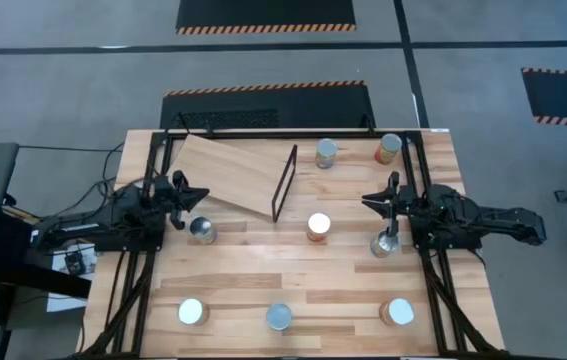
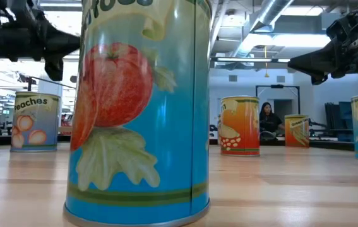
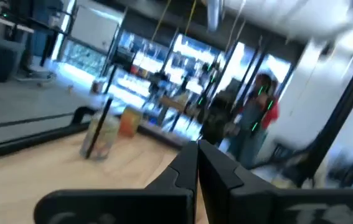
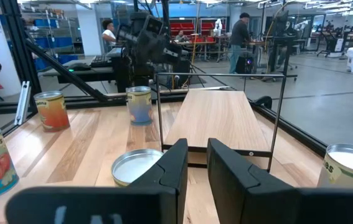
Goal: Pick and place cans onto a shelf
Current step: Put the top canned corn on the shelf
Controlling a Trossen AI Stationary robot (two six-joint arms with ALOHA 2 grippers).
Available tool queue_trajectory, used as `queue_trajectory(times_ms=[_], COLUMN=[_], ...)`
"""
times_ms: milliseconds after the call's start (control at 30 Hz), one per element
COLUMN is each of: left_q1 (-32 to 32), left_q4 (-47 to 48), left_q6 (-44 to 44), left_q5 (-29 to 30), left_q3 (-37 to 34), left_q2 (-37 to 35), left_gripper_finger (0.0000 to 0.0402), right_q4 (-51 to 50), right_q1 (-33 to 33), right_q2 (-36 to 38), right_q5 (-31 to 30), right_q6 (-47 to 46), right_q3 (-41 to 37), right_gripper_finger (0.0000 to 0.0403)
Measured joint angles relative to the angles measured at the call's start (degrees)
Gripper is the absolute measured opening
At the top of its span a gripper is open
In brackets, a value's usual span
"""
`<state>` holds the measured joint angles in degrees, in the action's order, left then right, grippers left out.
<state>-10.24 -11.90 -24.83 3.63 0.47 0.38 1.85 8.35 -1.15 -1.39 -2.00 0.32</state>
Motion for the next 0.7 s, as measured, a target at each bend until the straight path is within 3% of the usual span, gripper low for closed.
queue_trajectory(times_ms=[167, 333, 500, 700], left_q1=[0.3, 2.9, 6.5, 10.5], left_q4=[-2.8, 5.7, 13.3, 21.8], left_q6=[1.6, 4.3, 6.3, 8.5], left_q5=[-6.1, -2.7, 2.6, 4.6], left_q3=[3.3, 8.8, 14.8, 23.7], left_q2=[0.0, 3.1, 12.4, 27.1], left_gripper_finger=[0.0000, 0.0000, 0.0000, 0.0000], right_q4=[0.0, 0.0, 0.1, 0.1], right_q1=[0.0, 0.0, 0.0, 0.0], right_q2=[0.0, 0.0, 0.0, 0.0], right_q5=[0.0, 0.0, 0.0, -0.1], right_q6=[0.0, 0.0, 0.0, 0.0], right_q3=[0.0, 0.0, 0.0, 0.0], right_gripper_finger=[0.0087, 0.0087, 0.0087, 0.0087])
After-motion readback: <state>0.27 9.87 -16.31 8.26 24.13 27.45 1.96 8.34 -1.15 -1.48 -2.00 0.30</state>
